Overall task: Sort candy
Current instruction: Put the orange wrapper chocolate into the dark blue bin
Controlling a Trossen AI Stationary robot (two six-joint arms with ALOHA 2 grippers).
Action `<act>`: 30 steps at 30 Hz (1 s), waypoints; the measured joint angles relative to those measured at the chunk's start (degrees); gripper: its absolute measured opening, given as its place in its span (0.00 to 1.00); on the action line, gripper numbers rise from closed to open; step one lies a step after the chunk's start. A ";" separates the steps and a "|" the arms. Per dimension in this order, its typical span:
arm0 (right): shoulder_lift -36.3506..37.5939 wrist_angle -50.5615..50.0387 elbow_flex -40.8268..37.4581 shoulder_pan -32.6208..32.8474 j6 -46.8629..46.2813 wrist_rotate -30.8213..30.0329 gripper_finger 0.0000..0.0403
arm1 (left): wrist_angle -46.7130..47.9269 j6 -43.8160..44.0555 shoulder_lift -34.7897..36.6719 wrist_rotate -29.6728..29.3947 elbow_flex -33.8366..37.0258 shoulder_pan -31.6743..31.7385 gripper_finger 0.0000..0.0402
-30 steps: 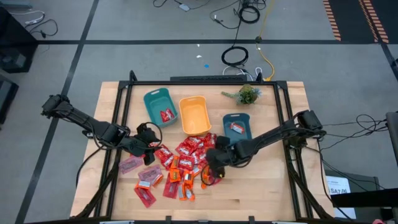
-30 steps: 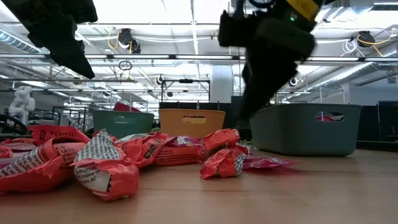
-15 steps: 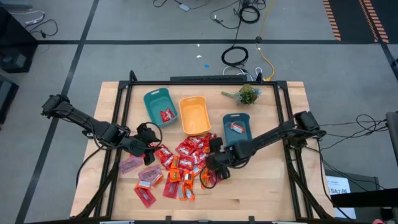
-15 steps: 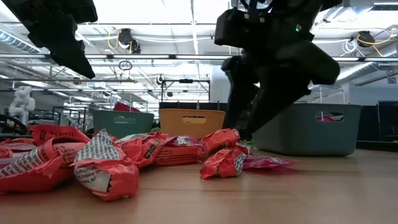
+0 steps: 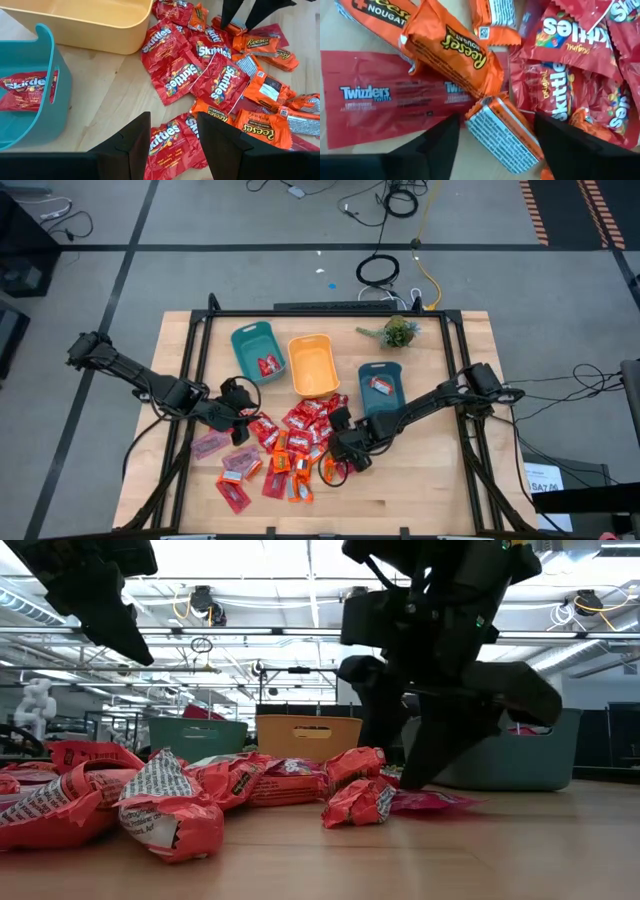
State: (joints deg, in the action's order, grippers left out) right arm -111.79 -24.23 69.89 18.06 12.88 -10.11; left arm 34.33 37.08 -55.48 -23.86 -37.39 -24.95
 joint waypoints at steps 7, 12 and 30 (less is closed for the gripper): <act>0.01 -0.79 0.00 0.04 -1.17 -0.27 0.35 | -0.03 0.00 0.00 0.00 0.00 0.00 0.43; 0.69 -1.51 0.00 0.02 -4.21 -0.37 0.24 | -0.03 0.00 0.00 0.00 0.00 0.00 0.43; 13.81 -3.48 0.00 -0.09 -26.53 -3.55 0.10 | -0.07 0.00 -0.01 0.00 0.00 0.02 0.43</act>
State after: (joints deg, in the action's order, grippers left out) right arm -97.98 -27.70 69.89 17.98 -13.64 -13.66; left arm 34.26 37.08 -55.49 -23.86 -37.39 -24.93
